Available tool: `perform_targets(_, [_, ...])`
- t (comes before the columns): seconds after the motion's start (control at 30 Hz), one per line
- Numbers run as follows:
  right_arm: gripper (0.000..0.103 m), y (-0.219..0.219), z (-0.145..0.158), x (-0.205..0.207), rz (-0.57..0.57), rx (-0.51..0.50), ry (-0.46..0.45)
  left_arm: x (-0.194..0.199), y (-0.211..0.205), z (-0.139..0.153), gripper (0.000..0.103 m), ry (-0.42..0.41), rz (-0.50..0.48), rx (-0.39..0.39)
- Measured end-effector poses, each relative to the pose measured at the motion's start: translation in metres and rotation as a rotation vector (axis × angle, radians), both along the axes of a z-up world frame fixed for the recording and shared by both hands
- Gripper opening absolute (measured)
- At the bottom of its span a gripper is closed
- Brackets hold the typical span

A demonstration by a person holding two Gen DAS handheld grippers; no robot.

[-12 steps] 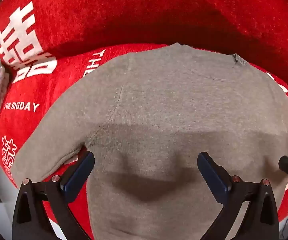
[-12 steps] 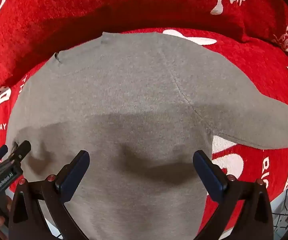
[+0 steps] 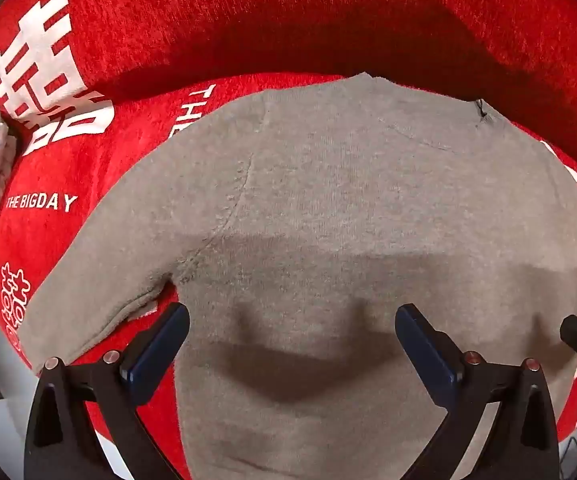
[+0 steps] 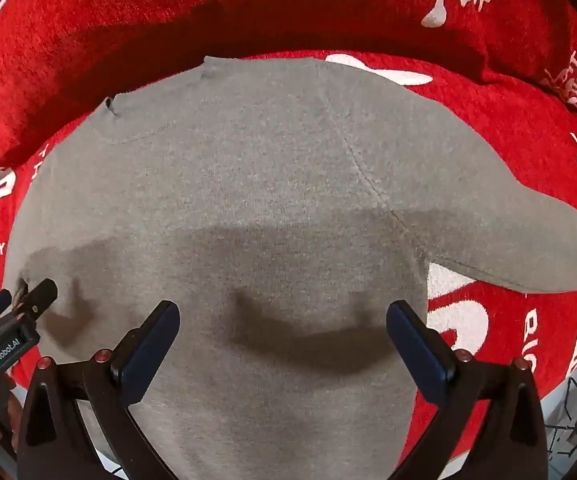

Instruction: Fold small clothes

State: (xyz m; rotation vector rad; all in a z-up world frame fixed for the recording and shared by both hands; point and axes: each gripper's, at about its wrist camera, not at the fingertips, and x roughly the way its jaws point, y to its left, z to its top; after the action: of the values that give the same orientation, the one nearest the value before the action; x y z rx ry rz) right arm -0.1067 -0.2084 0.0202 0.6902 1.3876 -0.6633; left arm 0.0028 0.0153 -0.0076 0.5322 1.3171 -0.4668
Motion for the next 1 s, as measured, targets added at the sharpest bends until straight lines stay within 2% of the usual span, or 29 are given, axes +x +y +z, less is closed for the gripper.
perform_targets(0.43, [0.103, 0.012, 0.003, 0.001, 0.003, -0.005, 0.001, -0.002, 0.003, 0.003, 0.103, 0.022, -0.001, -0.008])
perform_targets(1.0, [0.103, 0.006, 0.007, 0.010, 0.028, -0.003, 0.010, -0.005, -0.002, 0.003, 0.103, 0.017, -0.001, -0.007])
